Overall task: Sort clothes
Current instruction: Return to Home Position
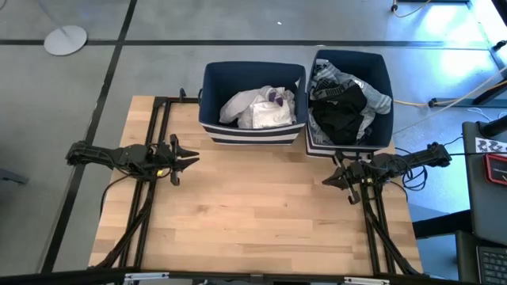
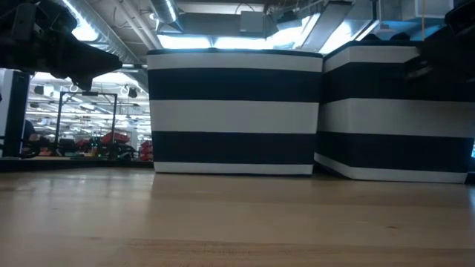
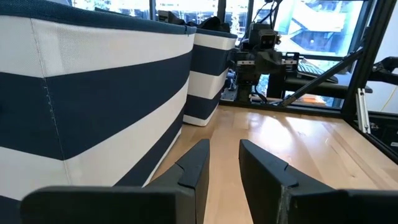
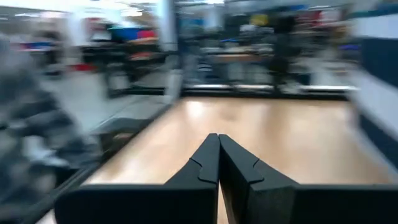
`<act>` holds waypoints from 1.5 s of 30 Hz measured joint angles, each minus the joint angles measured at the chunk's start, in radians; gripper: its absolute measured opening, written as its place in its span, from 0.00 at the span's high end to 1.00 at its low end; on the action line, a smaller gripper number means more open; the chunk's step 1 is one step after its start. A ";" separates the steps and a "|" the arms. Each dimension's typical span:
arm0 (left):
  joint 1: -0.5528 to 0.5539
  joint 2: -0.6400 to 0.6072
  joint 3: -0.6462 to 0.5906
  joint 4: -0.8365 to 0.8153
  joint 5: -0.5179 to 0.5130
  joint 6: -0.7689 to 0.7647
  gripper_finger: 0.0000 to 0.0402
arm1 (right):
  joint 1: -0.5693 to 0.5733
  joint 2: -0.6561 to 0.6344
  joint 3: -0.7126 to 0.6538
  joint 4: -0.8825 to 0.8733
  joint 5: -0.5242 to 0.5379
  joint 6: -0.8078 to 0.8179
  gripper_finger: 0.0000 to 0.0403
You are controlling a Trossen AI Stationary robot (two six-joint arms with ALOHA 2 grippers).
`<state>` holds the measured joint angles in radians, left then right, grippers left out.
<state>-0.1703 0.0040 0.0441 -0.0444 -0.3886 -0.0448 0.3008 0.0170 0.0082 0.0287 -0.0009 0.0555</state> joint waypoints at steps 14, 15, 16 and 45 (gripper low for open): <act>0.000 0.000 0.000 0.000 0.000 0.000 0.81 | 0.001 0.000 0.000 0.027 -0.226 -0.001 0.98; 0.000 0.000 0.000 0.000 0.000 0.000 0.81 | 0.000 0.000 0.000 0.026 -0.214 -0.002 0.98; 0.000 0.000 0.000 0.000 0.000 0.000 0.81 | 0.000 0.000 0.000 0.024 -0.203 -0.002 0.98; 0.000 0.000 0.000 0.000 0.000 0.000 0.81 | 0.000 0.000 0.000 0.021 -0.167 -0.001 0.98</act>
<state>-0.1703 0.0040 0.0441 -0.0444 -0.3889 -0.0448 0.3008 0.0174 0.0082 0.0494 -0.1679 0.0544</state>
